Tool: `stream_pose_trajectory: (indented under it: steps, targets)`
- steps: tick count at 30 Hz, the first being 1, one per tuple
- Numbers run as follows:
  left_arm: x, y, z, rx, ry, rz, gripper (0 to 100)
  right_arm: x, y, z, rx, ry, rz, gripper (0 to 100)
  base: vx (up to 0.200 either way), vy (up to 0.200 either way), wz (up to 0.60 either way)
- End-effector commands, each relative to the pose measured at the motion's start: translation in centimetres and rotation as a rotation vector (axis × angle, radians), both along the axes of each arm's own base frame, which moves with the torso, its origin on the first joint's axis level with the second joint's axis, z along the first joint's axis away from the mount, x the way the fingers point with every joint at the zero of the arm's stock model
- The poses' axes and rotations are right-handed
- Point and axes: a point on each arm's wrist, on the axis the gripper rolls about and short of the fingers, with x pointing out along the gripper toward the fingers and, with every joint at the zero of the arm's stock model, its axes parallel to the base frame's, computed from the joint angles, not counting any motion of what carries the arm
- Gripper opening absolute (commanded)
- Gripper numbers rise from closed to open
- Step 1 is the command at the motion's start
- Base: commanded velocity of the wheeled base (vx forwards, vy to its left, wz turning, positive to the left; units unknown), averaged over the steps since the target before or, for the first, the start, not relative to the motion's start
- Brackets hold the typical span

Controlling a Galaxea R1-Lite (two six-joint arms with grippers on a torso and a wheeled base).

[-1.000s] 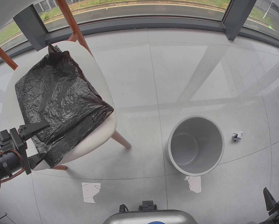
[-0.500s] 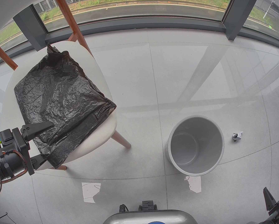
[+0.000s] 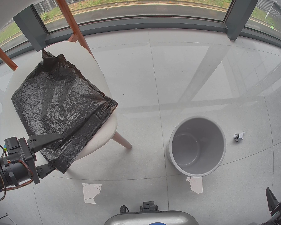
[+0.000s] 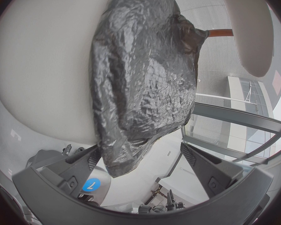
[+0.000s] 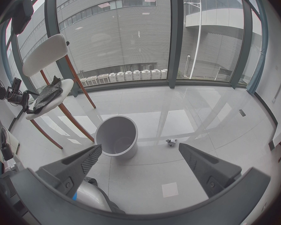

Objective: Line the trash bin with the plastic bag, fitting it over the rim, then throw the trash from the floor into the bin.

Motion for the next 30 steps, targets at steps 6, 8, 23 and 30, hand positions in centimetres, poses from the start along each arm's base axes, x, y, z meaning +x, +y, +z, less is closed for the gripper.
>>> stream_pose_trajectory:
  steps: [6,8,23,30]
  targets:
    - [-0.2,-0.3,-0.4,0.004,0.015,-0.022,100,0.0,0.0,-0.5,0.000,0.013,-0.003,100,0.000,0.000,0.00]
    - [-0.2,-0.3,-0.4,0.004,0.016,-0.025,100,0.0,0.0,-0.5,0.000,0.013,-0.004,100,0.000,0.000,0.00]
    - [1.4,-0.9,0.2,0.006,0.015,-0.038,100,0.1,0.0,-0.5,-0.001,0.015,-0.004,100,0.000,0.000,0.00]
    - [2.3,-1.1,0.4,0.025,0.007,-0.042,100,0.0,0.0,-0.5,0.000,0.013,-0.006,100,0.000,0.000,0.00]
